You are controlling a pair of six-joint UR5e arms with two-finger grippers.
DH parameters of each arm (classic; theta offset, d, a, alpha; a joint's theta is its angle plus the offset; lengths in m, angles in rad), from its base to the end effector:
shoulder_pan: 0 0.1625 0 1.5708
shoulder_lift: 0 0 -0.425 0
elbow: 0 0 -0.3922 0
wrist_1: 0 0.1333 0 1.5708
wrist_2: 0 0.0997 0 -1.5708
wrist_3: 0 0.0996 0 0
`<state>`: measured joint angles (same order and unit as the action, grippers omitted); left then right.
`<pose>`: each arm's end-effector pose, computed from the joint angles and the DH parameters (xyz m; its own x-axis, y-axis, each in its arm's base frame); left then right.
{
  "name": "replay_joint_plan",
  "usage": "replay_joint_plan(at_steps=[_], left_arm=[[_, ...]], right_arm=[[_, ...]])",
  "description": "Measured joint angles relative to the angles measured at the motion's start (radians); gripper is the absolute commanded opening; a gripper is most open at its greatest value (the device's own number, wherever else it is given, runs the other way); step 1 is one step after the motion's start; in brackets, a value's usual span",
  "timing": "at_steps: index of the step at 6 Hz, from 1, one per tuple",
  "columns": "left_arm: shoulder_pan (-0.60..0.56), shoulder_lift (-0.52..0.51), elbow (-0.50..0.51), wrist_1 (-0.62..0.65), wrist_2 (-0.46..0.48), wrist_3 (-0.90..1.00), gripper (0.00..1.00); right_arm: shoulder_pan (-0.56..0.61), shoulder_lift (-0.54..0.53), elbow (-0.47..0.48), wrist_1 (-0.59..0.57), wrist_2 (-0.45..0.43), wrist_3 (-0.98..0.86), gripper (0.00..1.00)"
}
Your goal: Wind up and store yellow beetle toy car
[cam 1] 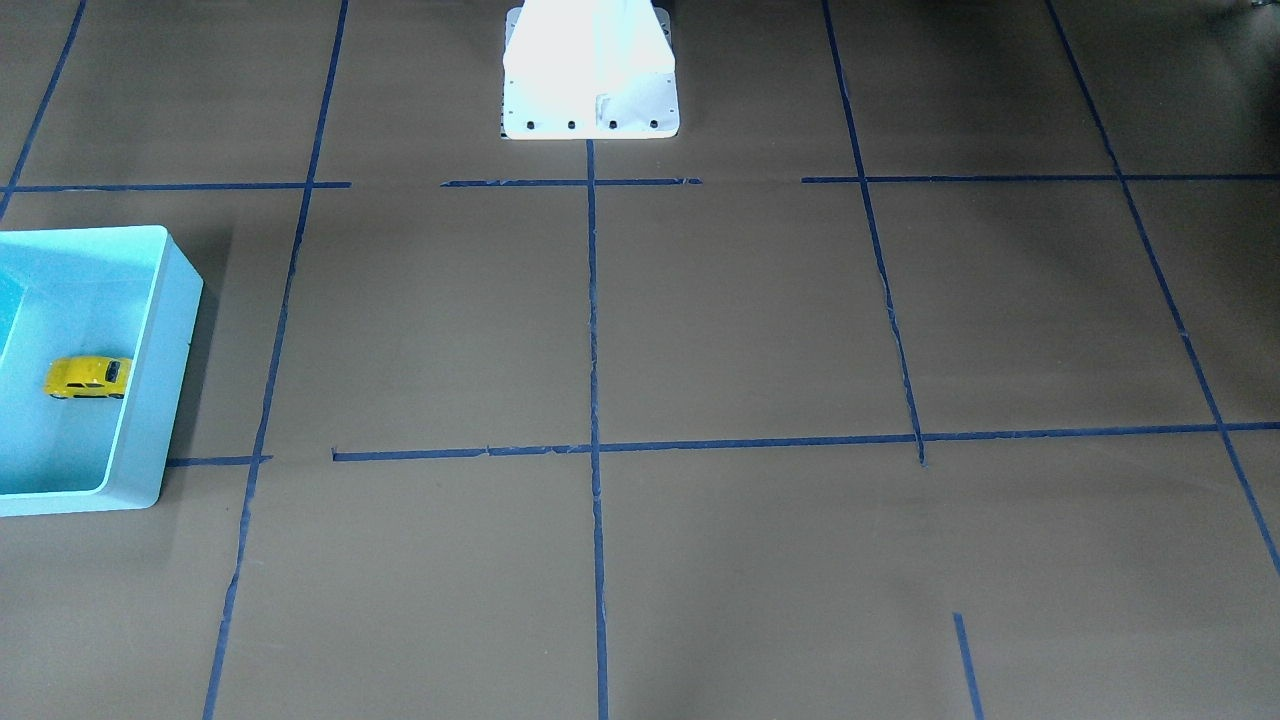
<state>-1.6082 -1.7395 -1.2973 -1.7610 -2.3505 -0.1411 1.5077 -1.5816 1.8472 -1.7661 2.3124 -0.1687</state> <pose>-0.0844 -0.5640 0.6846 0.7005 -0.1070 -0.7055 0.1371 0.9905 -0.0141 0.0357 -0.4817 0.5508 0.7120 -0.2597 0.6524 0.1851 0.9657 0.1824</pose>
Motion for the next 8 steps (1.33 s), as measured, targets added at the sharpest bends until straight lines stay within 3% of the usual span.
replay_joint_plan(at_steps=[3, 8], left_arm=[[0.0, 0.0, -0.001, 0.0, -0.001, 0.0, 1.0], [0.001, 0.0, 0.003, 0.0, -0.001, 0.002, 1.0]], right_arm=[[0.07, -0.031, -0.099, 0.004, 0.006, 0.115, 1.0], [0.081, -0.063, -0.106, 0.021, 0.025, 0.152, 1.0]])
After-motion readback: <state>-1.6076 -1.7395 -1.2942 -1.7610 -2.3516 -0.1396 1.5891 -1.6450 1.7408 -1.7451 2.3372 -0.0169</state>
